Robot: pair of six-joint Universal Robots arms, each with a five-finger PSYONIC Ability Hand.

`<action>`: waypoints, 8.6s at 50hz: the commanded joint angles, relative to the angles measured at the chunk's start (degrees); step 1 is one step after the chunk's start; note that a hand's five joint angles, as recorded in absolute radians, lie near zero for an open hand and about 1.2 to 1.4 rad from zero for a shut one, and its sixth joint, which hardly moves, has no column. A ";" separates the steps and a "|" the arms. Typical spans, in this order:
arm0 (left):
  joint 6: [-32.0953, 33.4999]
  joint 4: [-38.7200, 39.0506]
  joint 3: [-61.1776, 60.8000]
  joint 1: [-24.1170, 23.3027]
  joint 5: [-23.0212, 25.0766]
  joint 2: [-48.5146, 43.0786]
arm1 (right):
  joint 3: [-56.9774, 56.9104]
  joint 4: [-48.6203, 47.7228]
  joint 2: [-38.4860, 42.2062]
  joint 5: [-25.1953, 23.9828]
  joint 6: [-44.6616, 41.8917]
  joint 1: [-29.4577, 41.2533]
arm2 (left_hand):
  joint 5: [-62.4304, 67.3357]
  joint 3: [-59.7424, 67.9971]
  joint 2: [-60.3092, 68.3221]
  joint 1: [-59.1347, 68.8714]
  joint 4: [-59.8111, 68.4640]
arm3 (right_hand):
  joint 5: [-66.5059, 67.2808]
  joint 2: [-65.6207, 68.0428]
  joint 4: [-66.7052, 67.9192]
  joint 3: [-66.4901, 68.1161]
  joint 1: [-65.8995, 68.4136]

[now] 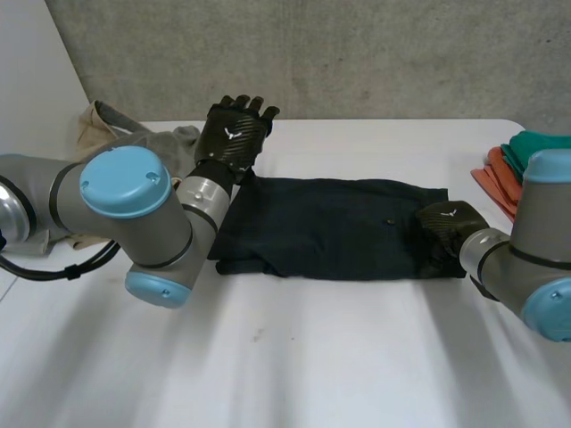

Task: Fold the laundry.

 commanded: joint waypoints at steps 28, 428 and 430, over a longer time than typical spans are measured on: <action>-1.95 -0.12 -6.85 0.59 0.19 7.58 | 8.63 -11.57 -7.51 -0.99 -6.82 -5.93 | -2.87 -2.23 -2.04 -1.93 -1.63 | -29.93 -30.44 -29.82 -29.85 -31.65; -9.51 -1.44 -24.69 4.11 3.00 5.47 | 2.04 -4.44 3.12 8.40 22.64 23.51 | 50.95 51.60 51.78 51.89 52.20 | -36.16 -36.67 -36.05 -36.08 -37.87; -9.51 -1.52 -24.17 4.28 3.00 5.47 | 1.60 -5.49 3.38 8.49 22.64 23.95 | 66.37 67.02 67.20 67.31 67.62 | -33.15 -33.65 -33.04 -33.07 -34.86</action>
